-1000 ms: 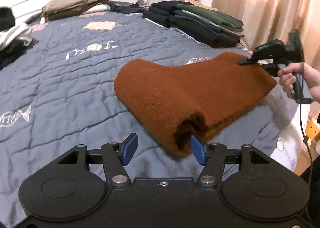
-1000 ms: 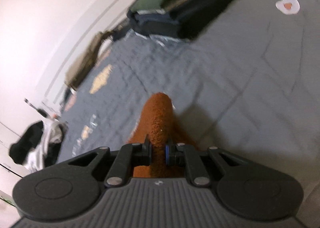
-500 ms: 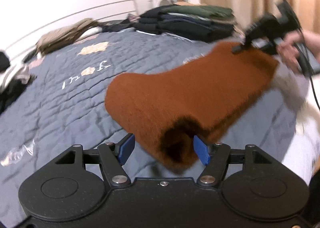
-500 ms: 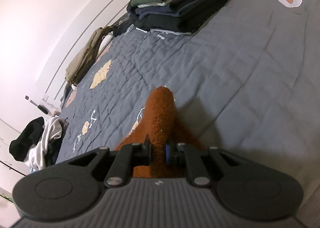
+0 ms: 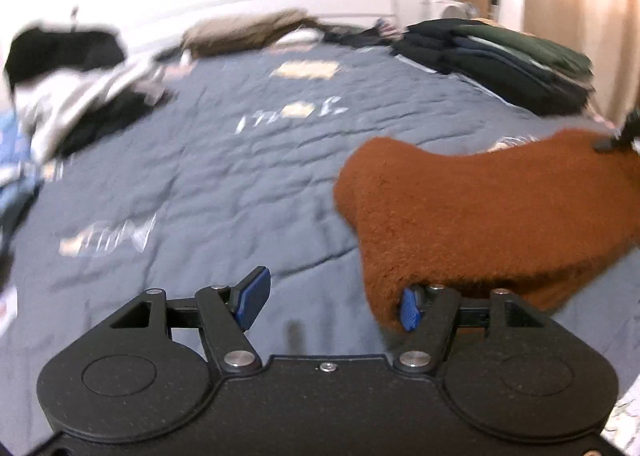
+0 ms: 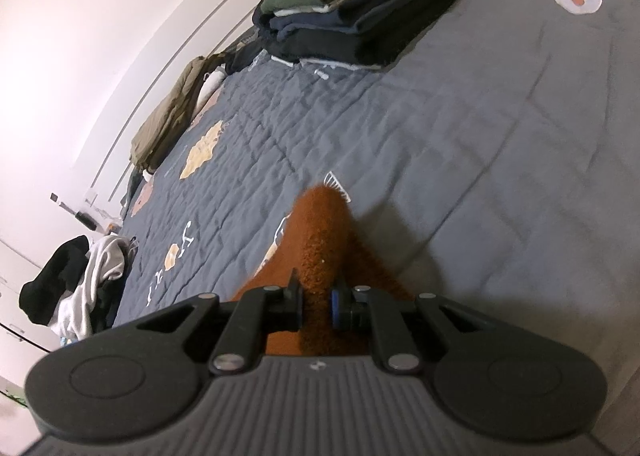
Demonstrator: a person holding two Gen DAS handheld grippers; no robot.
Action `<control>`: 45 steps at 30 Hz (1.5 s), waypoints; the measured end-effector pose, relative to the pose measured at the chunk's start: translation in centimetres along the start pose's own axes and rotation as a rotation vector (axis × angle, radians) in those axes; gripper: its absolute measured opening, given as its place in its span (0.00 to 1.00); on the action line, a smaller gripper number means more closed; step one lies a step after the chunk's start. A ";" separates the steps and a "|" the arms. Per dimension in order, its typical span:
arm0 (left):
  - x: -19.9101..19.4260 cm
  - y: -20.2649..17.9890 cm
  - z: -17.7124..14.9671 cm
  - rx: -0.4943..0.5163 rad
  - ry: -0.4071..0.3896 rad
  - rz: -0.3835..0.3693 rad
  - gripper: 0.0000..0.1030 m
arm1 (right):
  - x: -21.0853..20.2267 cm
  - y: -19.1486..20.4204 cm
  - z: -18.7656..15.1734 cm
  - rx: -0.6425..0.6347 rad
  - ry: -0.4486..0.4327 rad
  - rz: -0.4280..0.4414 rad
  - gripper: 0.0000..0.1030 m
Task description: Fold clothes
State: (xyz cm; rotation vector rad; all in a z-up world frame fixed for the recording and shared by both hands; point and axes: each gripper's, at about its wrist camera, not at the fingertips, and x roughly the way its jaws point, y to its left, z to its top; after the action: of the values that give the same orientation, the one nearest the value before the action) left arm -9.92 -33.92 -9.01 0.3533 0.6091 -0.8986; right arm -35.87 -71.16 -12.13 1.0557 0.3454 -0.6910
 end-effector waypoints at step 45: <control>0.4 -9.9 -9.2 1.145 -0.226 0.266 0.57 | 2.2 3.5 -2.3 -0.138 0.062 0.009 0.13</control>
State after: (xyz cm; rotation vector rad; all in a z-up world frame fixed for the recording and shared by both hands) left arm -20.91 -35.04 -16.77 1.3027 -0.2273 -0.9379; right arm -31.79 -68.86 -12.11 0.9480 0.4353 -0.6189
